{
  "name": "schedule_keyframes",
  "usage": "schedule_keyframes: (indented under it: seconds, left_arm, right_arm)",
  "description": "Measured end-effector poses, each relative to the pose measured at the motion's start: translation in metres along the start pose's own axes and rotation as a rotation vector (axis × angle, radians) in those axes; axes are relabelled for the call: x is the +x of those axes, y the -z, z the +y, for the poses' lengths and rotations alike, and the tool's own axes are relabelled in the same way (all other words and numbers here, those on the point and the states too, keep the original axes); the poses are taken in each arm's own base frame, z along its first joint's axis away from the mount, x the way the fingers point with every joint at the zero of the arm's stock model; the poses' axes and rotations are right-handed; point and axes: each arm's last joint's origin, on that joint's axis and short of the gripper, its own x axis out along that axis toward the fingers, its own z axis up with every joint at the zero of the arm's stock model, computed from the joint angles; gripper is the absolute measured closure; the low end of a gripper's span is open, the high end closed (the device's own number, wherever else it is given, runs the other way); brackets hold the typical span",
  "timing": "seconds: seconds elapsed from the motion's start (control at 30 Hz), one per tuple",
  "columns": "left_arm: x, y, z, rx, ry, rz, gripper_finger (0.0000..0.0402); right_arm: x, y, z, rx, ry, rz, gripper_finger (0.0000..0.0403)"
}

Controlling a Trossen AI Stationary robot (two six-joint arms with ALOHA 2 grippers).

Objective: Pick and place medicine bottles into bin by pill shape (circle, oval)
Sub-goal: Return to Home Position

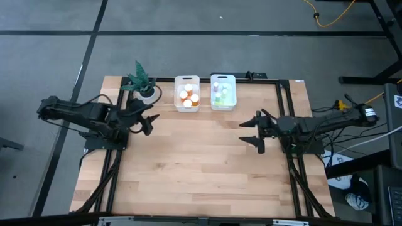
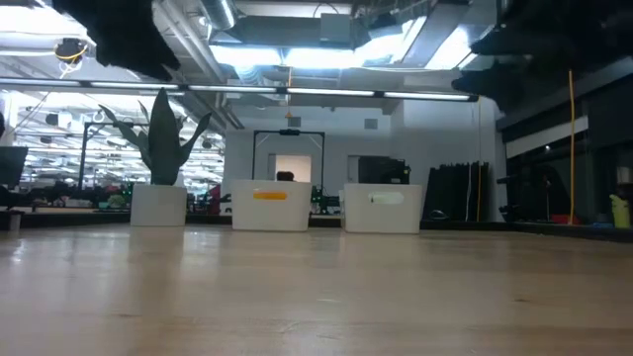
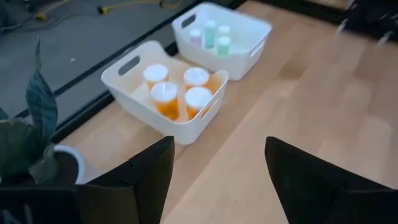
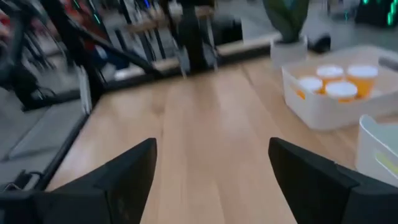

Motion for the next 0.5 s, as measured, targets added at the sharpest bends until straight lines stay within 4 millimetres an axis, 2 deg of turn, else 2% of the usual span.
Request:
schedule_keyframes:
  seconds: [0.23,0.37,0.5]
  left_arm:
    - [-0.013,0.003,-0.007,-0.013,0.021,-0.078,0.0158]
    - [-0.008,0.013,-0.019,-0.072,0.086,-0.13,0.0158]
    - [0.002,0.03,-0.031,-0.034,0.173,-0.222,0.0158]
  right_arm:
    - [-0.021,0.053,-0.017,-0.06,-0.078,-0.236,0.0092]
    - [-0.026,0.052,-0.016,-0.093,-0.12,-0.221,0.0092]
    - [-0.03,0.05,-0.015,-0.133,-0.161,-0.251,0.0092]
